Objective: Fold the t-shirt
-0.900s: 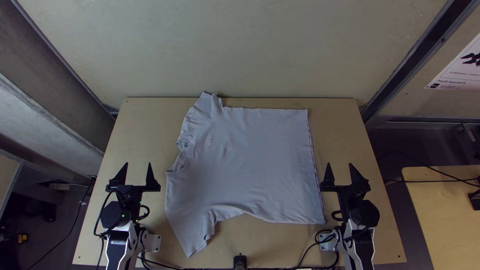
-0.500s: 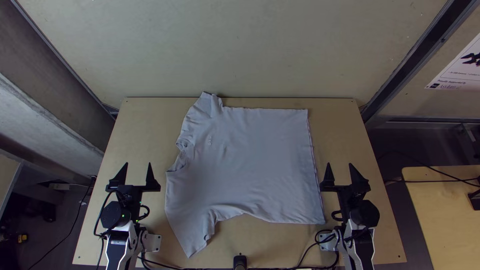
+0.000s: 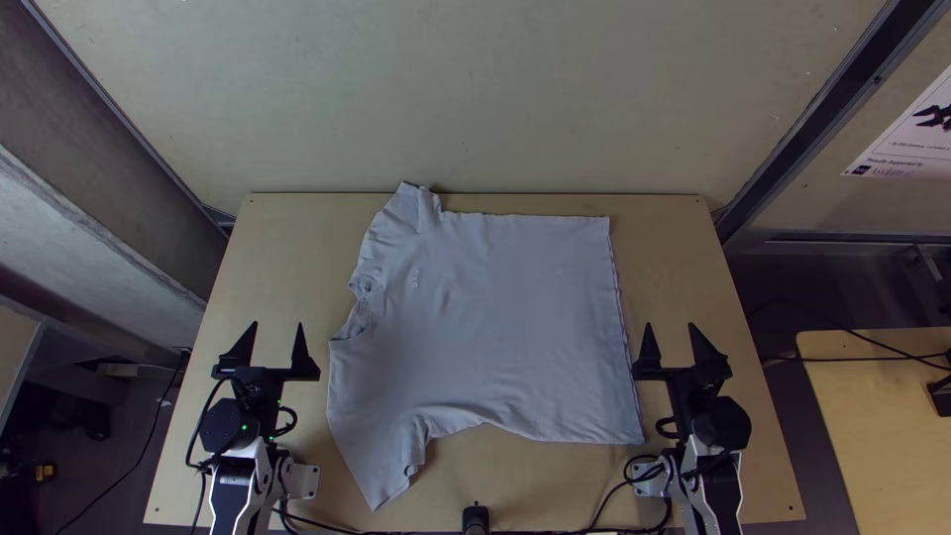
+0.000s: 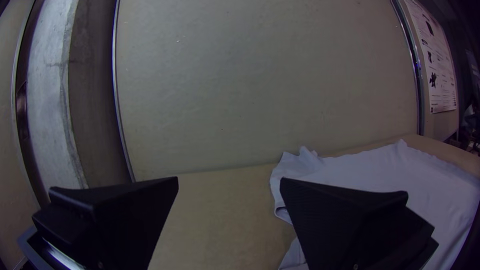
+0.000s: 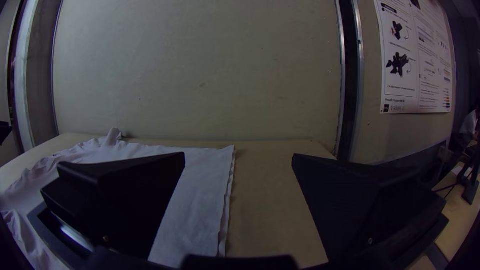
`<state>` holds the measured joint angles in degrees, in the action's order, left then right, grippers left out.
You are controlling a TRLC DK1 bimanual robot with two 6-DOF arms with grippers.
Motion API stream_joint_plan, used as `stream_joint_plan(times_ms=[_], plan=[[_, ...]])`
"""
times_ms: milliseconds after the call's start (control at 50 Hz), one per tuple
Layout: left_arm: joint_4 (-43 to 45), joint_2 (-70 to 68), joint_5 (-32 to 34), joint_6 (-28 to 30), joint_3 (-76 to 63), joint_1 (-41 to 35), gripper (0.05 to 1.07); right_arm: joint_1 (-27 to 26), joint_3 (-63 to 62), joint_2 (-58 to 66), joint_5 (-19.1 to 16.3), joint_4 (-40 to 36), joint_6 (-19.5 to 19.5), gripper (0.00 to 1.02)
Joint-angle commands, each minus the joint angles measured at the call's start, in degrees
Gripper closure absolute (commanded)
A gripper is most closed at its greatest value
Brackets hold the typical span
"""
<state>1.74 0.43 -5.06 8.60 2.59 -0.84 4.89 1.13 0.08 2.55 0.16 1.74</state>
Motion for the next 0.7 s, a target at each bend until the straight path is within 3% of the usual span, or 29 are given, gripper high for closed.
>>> stream_joint_plan(times_ms=[0, 380, 680], plan=[[-1.6, -0.2, 1.5, 0.1, -2.4, 0.8, 0.10, 0.7, -0.7, -0.3, 0.3, -0.8, 1.0, 0.04], [2.7, -0.4, 1.7, 3.4, -1.4, 0.5, 0.10, 2.9, 4.9, -0.2, 0.3, 2.2, 1.0, 0.04], [6.9, 5.6, 1.9, 3.7, 9.1, -2.3, 0.10, 5.0, 14.2, 5.5, 0.4, 4.1, 0.9, 0.04]])
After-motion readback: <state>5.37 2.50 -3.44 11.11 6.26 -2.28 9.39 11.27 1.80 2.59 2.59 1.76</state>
